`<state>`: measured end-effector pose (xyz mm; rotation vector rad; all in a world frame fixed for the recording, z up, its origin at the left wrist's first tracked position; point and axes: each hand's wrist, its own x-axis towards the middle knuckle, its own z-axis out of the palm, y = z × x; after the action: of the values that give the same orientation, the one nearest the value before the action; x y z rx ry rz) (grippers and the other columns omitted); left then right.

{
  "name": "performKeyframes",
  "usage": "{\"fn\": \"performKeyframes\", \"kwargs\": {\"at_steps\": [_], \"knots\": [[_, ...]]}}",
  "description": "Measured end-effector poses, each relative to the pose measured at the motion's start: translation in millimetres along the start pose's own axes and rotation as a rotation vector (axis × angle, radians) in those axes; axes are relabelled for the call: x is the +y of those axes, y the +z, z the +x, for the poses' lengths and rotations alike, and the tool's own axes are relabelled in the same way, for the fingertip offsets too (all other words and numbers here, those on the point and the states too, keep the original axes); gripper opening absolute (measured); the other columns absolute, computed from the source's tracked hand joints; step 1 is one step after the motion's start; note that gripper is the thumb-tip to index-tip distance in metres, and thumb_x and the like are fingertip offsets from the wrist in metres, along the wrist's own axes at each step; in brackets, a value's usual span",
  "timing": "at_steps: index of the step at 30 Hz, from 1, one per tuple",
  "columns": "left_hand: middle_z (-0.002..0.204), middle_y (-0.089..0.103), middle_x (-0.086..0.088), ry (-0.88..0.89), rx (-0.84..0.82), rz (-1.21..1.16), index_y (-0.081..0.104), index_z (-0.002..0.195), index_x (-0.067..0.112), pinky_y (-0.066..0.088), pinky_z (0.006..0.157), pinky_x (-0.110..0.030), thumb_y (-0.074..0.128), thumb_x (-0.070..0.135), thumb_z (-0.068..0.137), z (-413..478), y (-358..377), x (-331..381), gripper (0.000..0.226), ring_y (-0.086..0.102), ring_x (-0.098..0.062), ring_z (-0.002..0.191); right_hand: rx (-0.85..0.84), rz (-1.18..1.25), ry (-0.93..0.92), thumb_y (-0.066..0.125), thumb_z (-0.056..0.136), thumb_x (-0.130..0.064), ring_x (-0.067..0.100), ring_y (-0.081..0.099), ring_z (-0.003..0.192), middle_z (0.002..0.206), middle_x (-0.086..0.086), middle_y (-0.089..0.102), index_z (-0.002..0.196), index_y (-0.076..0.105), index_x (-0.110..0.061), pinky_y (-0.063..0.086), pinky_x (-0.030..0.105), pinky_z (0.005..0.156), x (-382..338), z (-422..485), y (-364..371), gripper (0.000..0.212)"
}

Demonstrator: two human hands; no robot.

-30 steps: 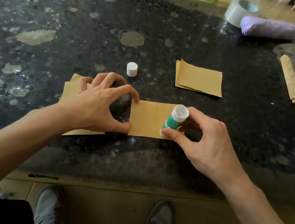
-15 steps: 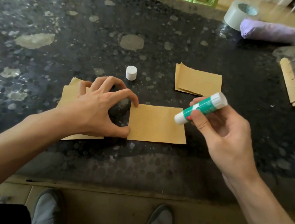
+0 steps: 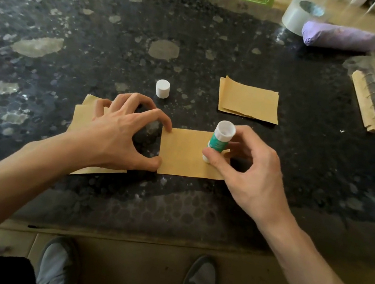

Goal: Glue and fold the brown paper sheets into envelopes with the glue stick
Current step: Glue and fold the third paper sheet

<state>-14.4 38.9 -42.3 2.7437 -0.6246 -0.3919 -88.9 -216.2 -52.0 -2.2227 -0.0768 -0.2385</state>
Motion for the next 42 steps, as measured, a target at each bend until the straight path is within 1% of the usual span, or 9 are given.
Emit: {"fn": "performKeyframes", "kwargs": {"at_steps": [4,8,16,21,25,29,35,38,42], "knots": [[0.129,0.020,0.025,-0.005,-0.015,0.009,0.040,0.127,0.063,0.015,0.117,-0.050,0.043,0.086,0.051,0.8,-0.6,-0.2,0.080,0.013,-0.011,0.144,-0.018,0.035,0.031,0.083,0.084,-0.044,-0.002,0.067,0.102,0.103,-0.025,0.069,0.112,0.068,-0.028,0.055,0.015,0.088,0.4,2.4,-4.8,0.036],[0.129,0.019,0.026,-0.010,-0.022,0.002,0.040,0.127,0.063,0.014,0.117,-0.050,0.043,0.086,0.051,0.4,-1.4,0.4,0.080,0.012,-0.010,0.144,-0.141,-0.018,0.059,0.078,0.087,-0.047,0.002,0.066,0.110,0.111,-0.021,0.072,0.121,0.070,-0.031,0.056,0.035,0.099,2.2,5.2,-14.5,0.039],[0.128,0.019,0.026,-0.007,-0.024,-0.003,0.041,0.127,0.063,0.013,0.117,-0.050,0.043,0.086,0.050,-0.2,-2.3,0.8,0.080,0.013,-0.011,0.144,-0.249,-0.061,0.061,0.073,0.093,-0.035,0.005,0.063,0.121,0.122,-0.020,0.070,0.125,0.067,-0.034,0.051,0.039,0.110,-3.1,2.4,-18.7,0.032],[0.128,0.021,0.026,-0.003,-0.012,-0.010,0.043,0.127,0.062,0.014,0.117,-0.049,0.043,0.086,0.051,-0.6,-1.3,0.4,0.080,0.014,-0.011,0.144,-0.203,-0.093,0.045,0.072,0.081,-0.057,-0.010,0.061,0.108,0.107,-0.036,0.062,0.116,0.060,-0.046,0.051,0.013,0.091,-6.4,-2.1,-22.4,0.039],[0.128,0.020,0.026,0.001,-0.016,-0.006,0.042,0.128,0.063,0.013,0.117,-0.050,0.044,0.086,0.051,-0.2,-1.4,-0.2,0.080,0.014,-0.010,0.144,-0.192,-0.106,0.043,0.076,0.080,-0.057,-0.006,0.065,0.106,0.109,-0.027,0.068,0.116,0.062,-0.045,0.056,0.019,0.091,-6.6,-5.1,-24.4,0.041],[0.127,0.018,0.027,0.003,-0.016,-0.003,0.042,0.128,0.062,0.014,0.117,-0.050,0.044,0.086,0.051,-0.5,-1.5,0.1,0.080,0.013,-0.008,0.143,-0.237,-0.088,0.068,0.068,0.078,-0.064,-0.012,0.062,0.108,0.107,-0.035,0.064,0.115,0.062,-0.045,0.051,0.008,0.088,-6.6,-6.8,-27.9,0.042],[0.127,0.018,0.028,0.008,-0.015,0.001,0.041,0.127,0.064,0.013,0.118,-0.051,0.044,0.086,0.052,0.2,-1.5,-1.3,0.079,0.013,-0.010,0.145,-0.056,0.383,0.137,0.076,0.091,-0.020,0.010,0.074,0.105,0.108,-0.006,0.078,0.115,0.073,-0.016,0.058,0.022,0.090,-7.9,-2.7,-39.4,0.024],[0.128,0.020,0.027,0.006,-0.003,0.002,0.042,0.127,0.063,0.014,0.117,-0.049,0.044,0.085,0.052,0.0,-0.6,-1.2,0.078,0.014,-0.010,0.144,-0.006,0.304,0.085,0.076,0.094,-0.018,0.010,0.074,0.104,0.107,-0.006,0.077,0.119,0.072,-0.014,0.057,0.022,0.090,-3.3,2.4,-33.7,0.025],[0.127,0.019,0.028,0.007,-0.010,-0.006,0.041,0.126,0.064,0.013,0.117,-0.049,0.045,0.086,0.052,0.5,-0.6,-1.6,0.077,0.013,-0.010,0.144,-0.096,0.052,0.043,0.075,0.094,-0.032,0.000,0.067,0.112,0.116,-0.019,0.071,0.129,0.068,-0.024,0.054,0.019,0.096,5.6,4.2,-20.2,0.037]]}}
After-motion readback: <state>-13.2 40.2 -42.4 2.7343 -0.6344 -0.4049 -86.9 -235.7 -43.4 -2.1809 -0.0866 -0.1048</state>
